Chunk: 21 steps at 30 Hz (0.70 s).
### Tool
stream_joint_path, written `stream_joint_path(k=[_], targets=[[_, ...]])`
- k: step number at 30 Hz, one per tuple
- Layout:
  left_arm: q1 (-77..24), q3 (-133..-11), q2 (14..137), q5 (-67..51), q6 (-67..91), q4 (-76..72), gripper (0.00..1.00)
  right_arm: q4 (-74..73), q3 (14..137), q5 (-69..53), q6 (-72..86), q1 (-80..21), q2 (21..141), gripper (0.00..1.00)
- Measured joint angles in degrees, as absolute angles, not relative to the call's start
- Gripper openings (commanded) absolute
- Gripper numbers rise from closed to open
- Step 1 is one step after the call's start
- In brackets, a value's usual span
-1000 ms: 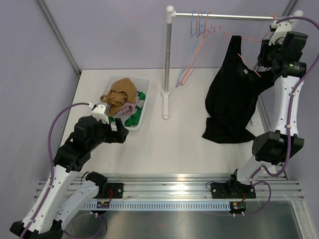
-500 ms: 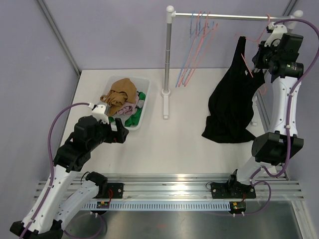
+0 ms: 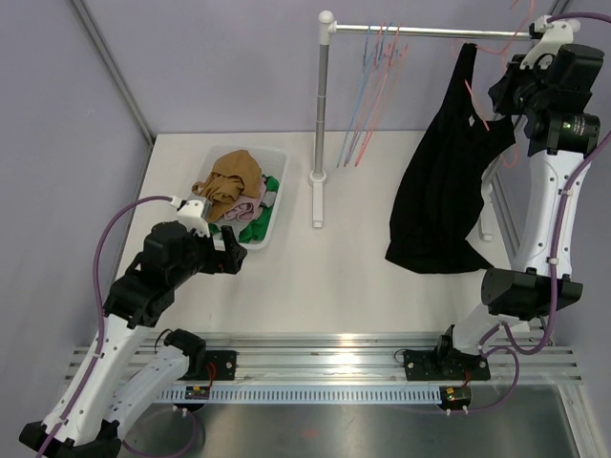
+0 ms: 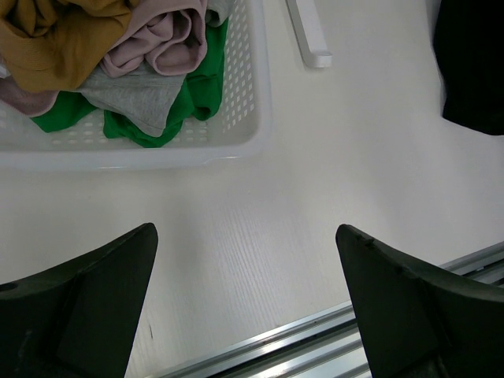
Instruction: Remove the tank top from the hanger
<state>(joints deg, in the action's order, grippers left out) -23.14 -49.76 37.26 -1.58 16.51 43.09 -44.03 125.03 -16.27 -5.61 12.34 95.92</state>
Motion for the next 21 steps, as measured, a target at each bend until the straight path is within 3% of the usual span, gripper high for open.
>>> stream_joint_path(k=[9, 17, 21], targets=[[-21.4, -49.8, 37.5, -1.5, 16.5, 43.0, 0.99, -49.3, 122.3, -17.2, -1.8, 11.9, 88.9, 0.0], [-20.4, -55.2, 40.6, -1.3, 17.2, 43.6, 0.99, -52.1, 104.4, -19.9, 1.3, 8.6, 70.8, 0.0], [-25.0, -62.1, 44.6, -1.1, 19.0, 42.7, 0.99, -53.7, 96.2, -21.6, 2.3, 8.2, 60.3, 0.0]])
